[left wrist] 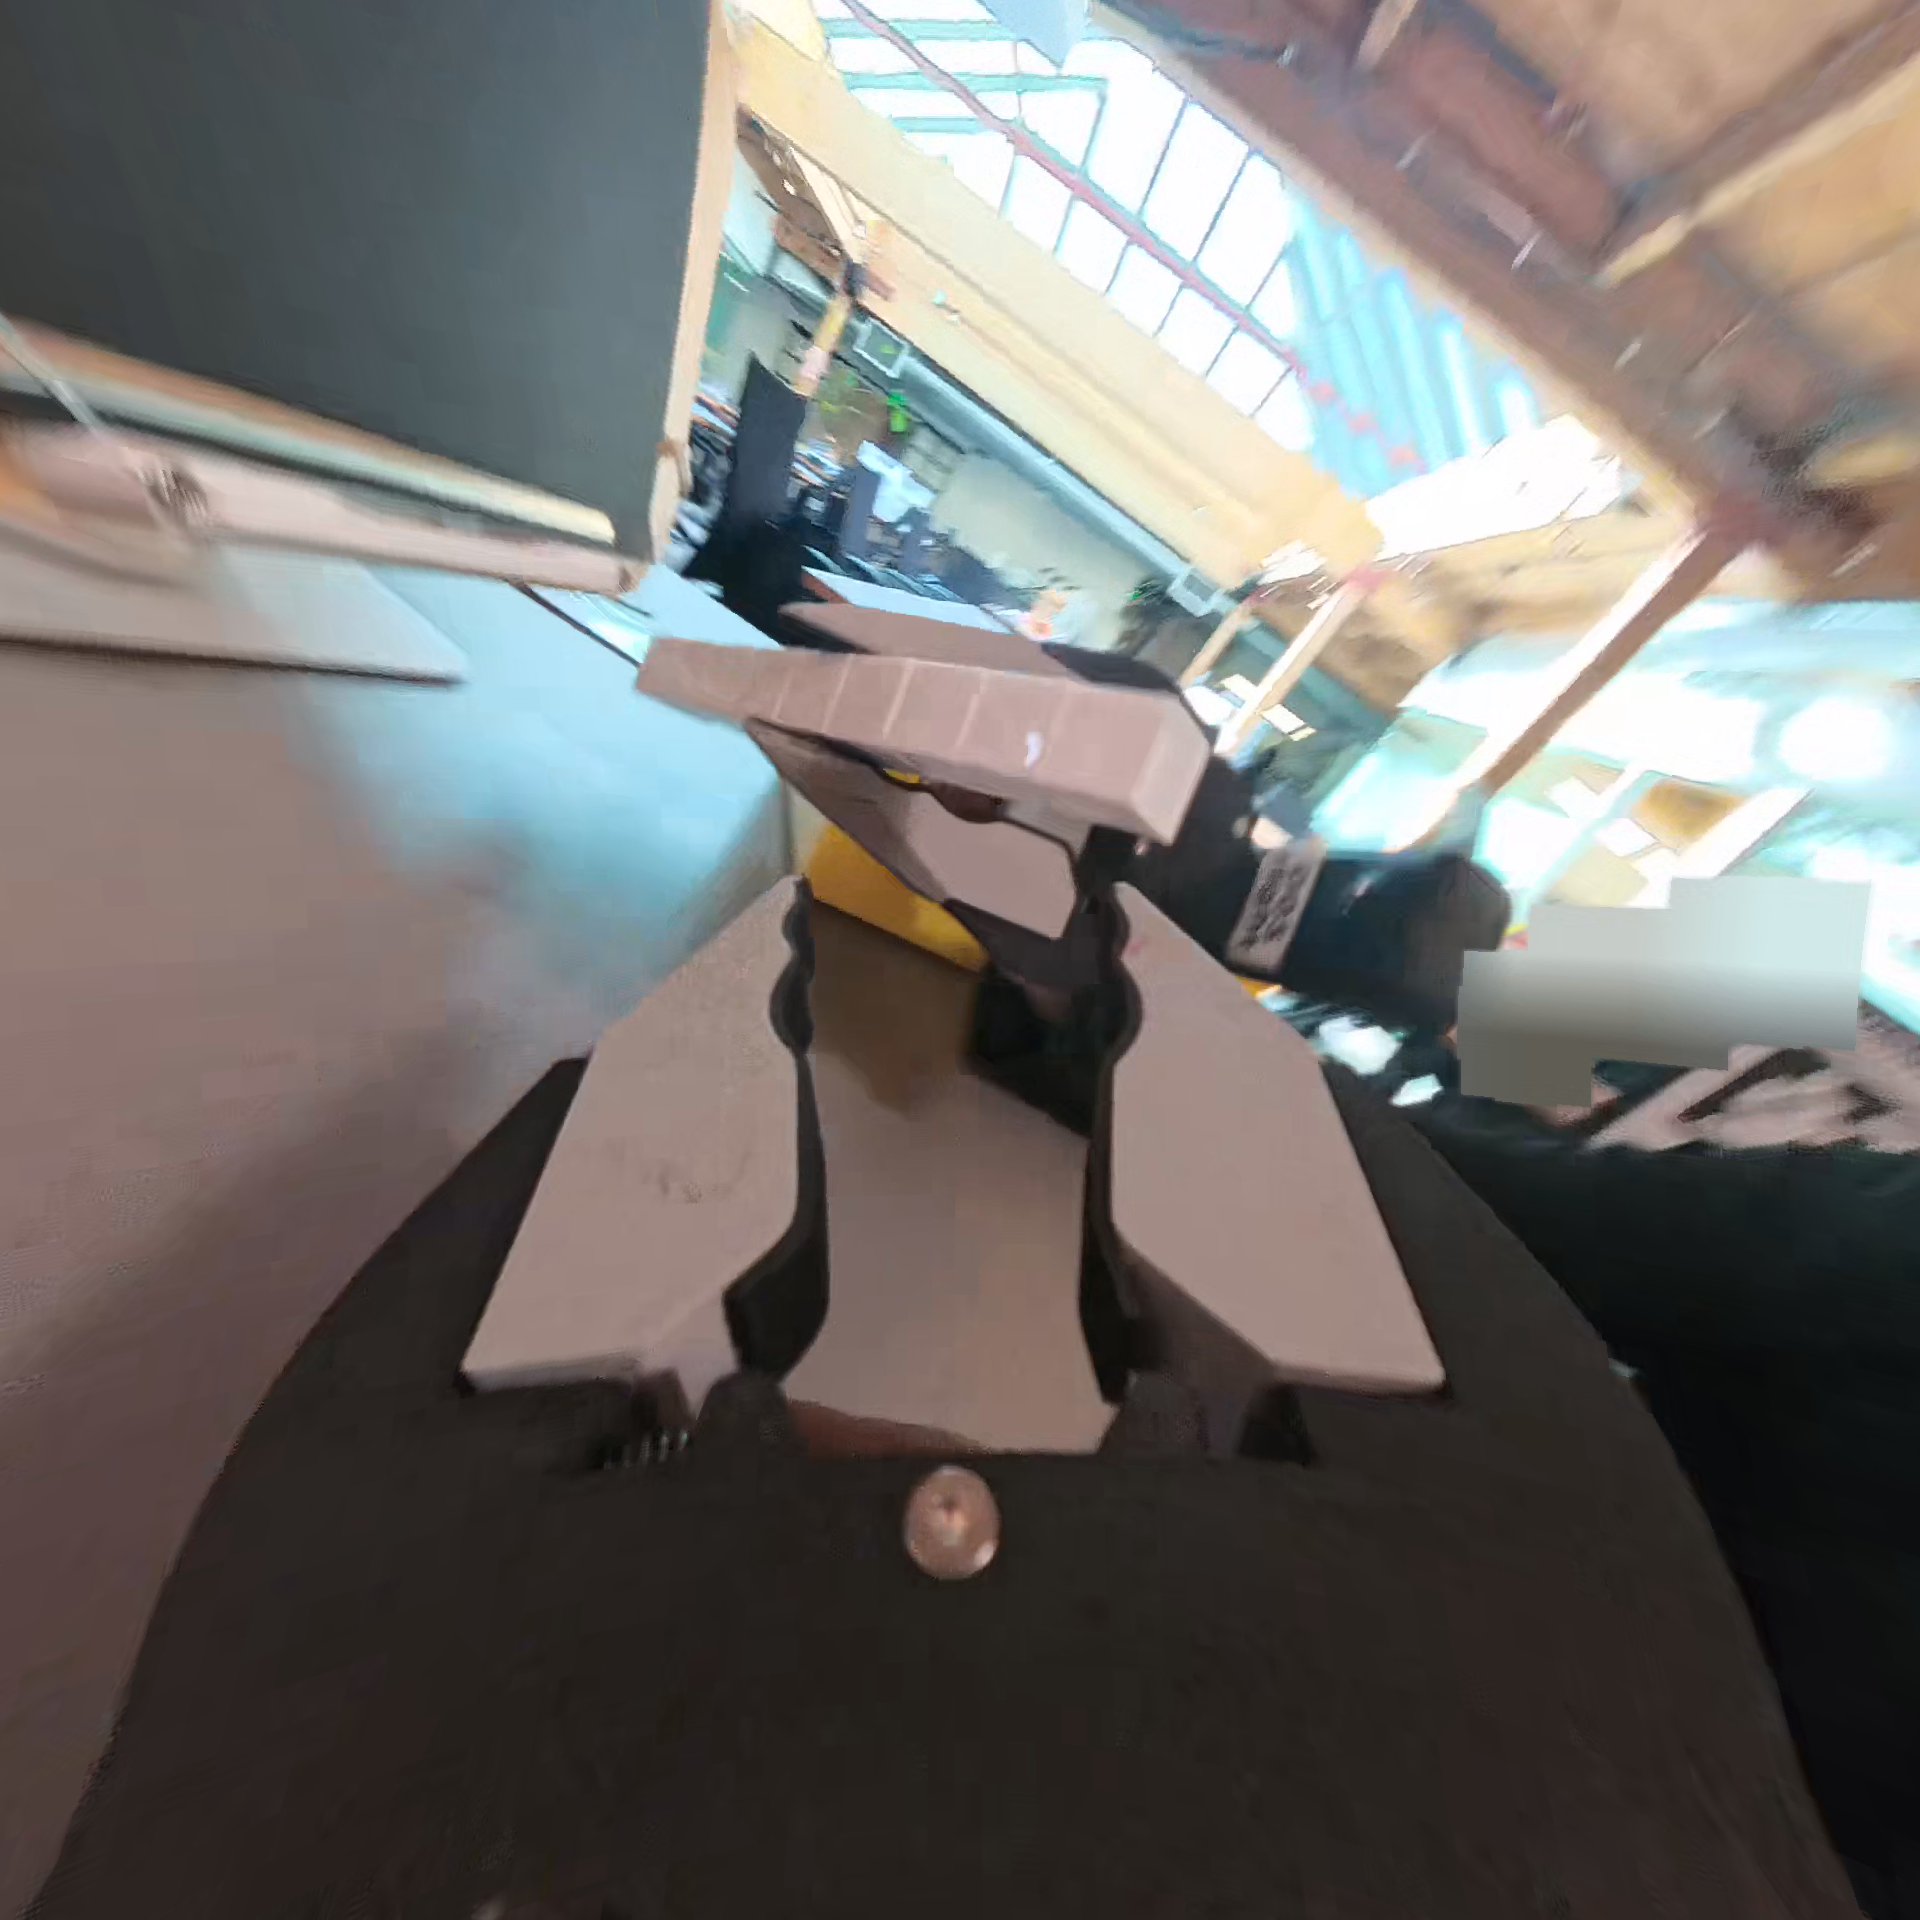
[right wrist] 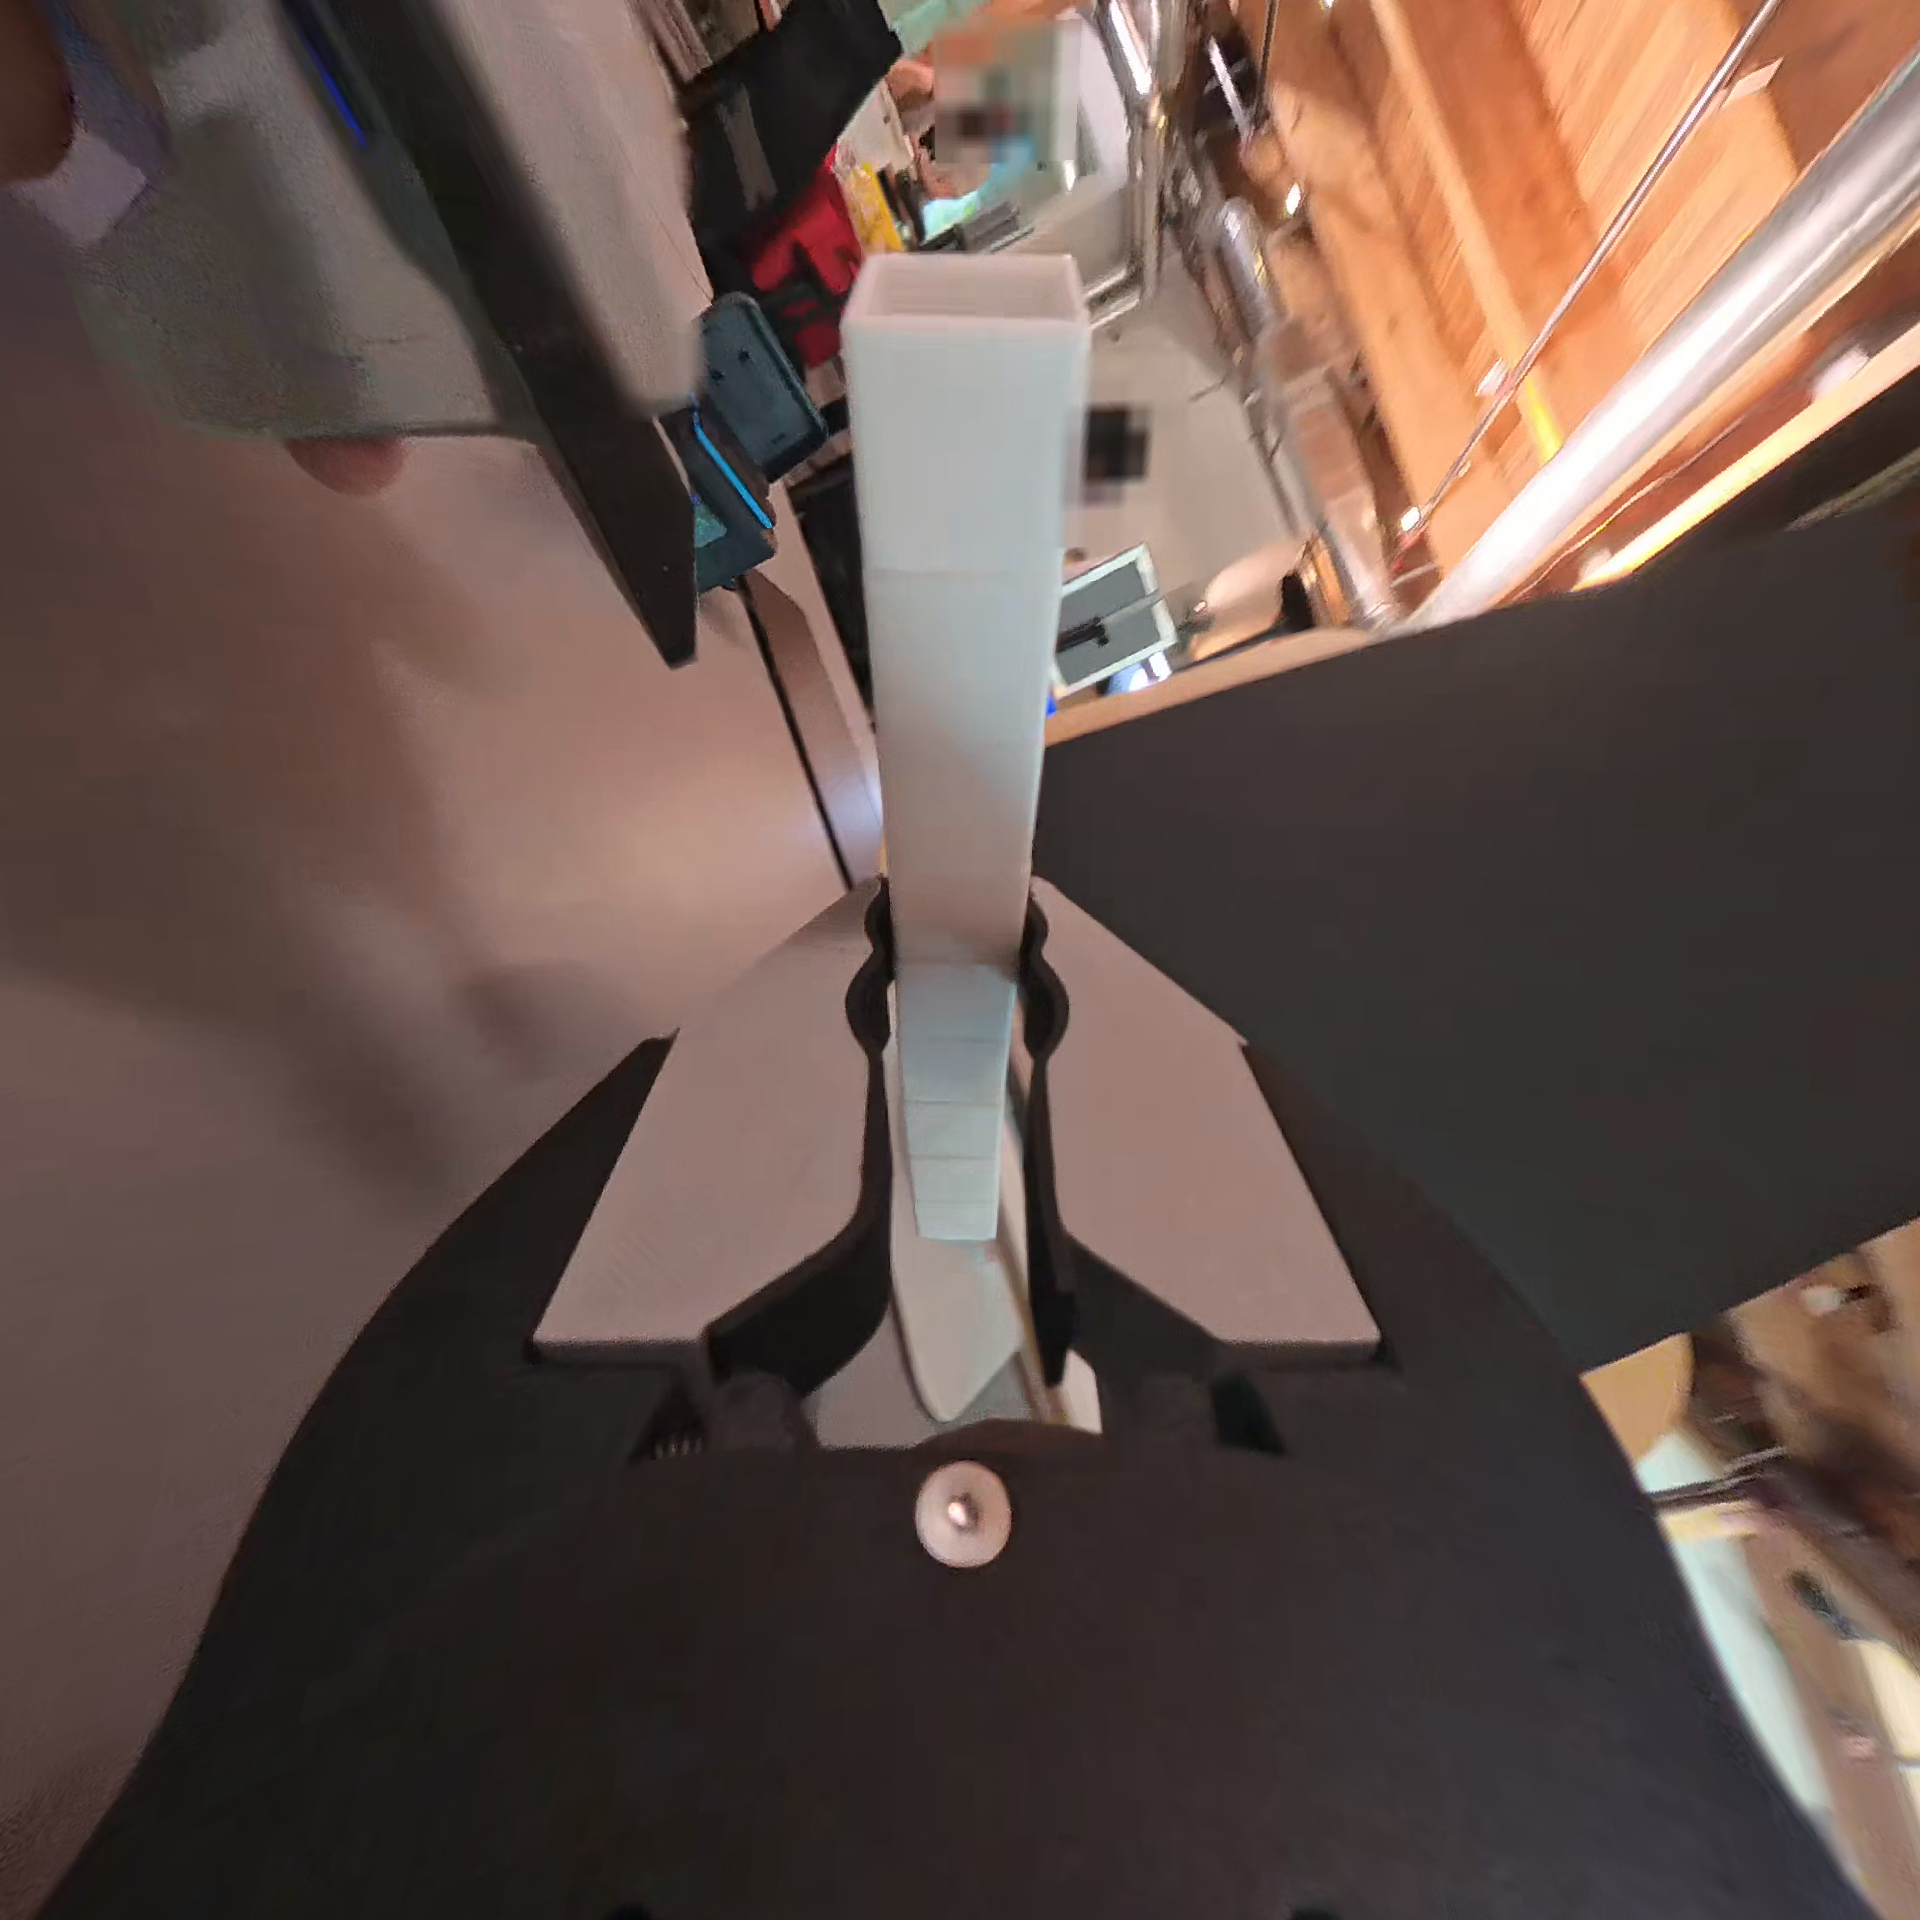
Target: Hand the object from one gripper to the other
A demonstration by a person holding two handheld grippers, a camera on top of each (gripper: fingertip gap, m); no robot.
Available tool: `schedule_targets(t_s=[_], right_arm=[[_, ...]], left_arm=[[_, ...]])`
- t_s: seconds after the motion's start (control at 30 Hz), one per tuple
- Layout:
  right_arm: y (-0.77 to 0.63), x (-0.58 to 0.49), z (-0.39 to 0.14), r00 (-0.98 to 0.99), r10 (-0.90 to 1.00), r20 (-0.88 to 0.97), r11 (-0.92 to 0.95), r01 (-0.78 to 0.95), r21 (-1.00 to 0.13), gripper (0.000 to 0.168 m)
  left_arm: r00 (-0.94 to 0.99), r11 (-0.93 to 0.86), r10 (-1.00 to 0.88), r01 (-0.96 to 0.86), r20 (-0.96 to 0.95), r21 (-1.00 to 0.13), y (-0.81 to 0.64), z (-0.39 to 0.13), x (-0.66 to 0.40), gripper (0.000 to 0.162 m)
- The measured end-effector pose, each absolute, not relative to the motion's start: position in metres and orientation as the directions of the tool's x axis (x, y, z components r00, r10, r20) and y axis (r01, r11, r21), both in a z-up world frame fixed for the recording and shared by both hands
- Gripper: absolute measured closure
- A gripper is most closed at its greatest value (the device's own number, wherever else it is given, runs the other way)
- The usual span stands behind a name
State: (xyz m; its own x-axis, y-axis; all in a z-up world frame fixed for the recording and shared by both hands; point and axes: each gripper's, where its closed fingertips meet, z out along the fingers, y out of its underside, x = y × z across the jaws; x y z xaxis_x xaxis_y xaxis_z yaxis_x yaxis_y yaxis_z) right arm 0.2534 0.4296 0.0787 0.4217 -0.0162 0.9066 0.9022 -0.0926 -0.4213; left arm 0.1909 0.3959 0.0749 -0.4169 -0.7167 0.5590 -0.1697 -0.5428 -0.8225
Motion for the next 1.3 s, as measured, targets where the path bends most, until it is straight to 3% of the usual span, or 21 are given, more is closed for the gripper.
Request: schedule_targets(t_s=[0.13,0.23,0.47,0.53,0.57,0.67,0.77,0.93,1.03,1.1,1.17,1.23,1.3], right_arm=[[0.426,0.243,0.088,0.190,-0.109,0.976,-0.066,0.978,-0.198,0.148],[0.421,0.238,0.092,0.043,-0.159,0.986,-0.064,0.996,-0.054,0.149],[0.421,0.224,0.080,-0.106,-0.137,0.985,-0.068,0.993,0.097,0.148],[0.424,0.213,0.071,-0.158,-0.117,0.980,-0.056,0.987,0.153,0.149],[0.425,0.209,0.069,-0.173,-0.116,0.978,-0.051,0.984,0.168,0.149],[0.427,0.209,0.062,-0.158,-0.072,0.985,-0.057,0.986,0.154,0.147],[0.426,0.217,0.062,-0.064,-0.033,0.997,-0.056,0.997,0.062,0.137],[0.413,0.227,0.086,0.239,-0.015,0.971,-0.001,0.971,-0.239,0.121],[0.407,0.229,0.093,0.499,0.064,0.865,0.039,0.864,-0.501,0.132],[0.407,0.220,0.089,0.709,0.214,0.672,0.046,0.680,-0.732,0.134],[0.408,0.208,0.085,0.849,0.395,0.351,-0.029,0.393,-0.919,0.120],[0.404,0.195,0.091,0.842,0.538,0.041,-0.099,0.111,-0.989,0.114],[0.403,0.198,0.102,0.775,0.594,-0.215,-0.164,-0.146,-0.976,0.116]], left_arm=[[-0.478,-0.723,-0.449,-0.302,0.755,-0.622,0.399,0.075,0.180,0.117],[-0.524,-0.763,-0.341,-0.331,0.781,-0.555,0.398,0.083,0.174,0.109],[-0.528,-0.691,-0.330,-0.429,0.782,-0.581,0.370,0.073,0.176,0.104],[-0.534,-0.648,-0.336,-0.466,0.776,-0.602,0.358,0.066,0.177,0.113],[-0.525,-0.621,-0.365,-0.478,0.769,-0.622,0.355,0.059,0.179,0.129],[-0.492,-0.586,-0.436,-0.480,0.754,-0.652,0.357,0.046,0.184,0.133],[-0.457,-0.631,-0.461,-0.435,0.761,-0.643,0.372,0.046,0.189,0.139],[-0.432,-0.732,-0.466,-0.302,0.772,-0.610,0.401,0.057,0.194,0.142],[-0.445,-0.762,-0.488,-0.202,0.751,-0.615,0.414,0.068,0.195,0.142],[-0.464,-0.748,-0.532,-0.134,0.708,-0.650,0.419,0.076,0.193,0.142],[-0.482,-0.714,-0.583,-0.080,0.654,-0.695,0.418,0.084,0.191,0.142],[-0.529,-0.698,-0.588,-0.050,0.612,-0.714,0.412,0.093,0.187,0.142],[-0.561,-0.678,-0.599,-0.025,0.572,-0.735,0.405,0.098,0.186,0.142]])
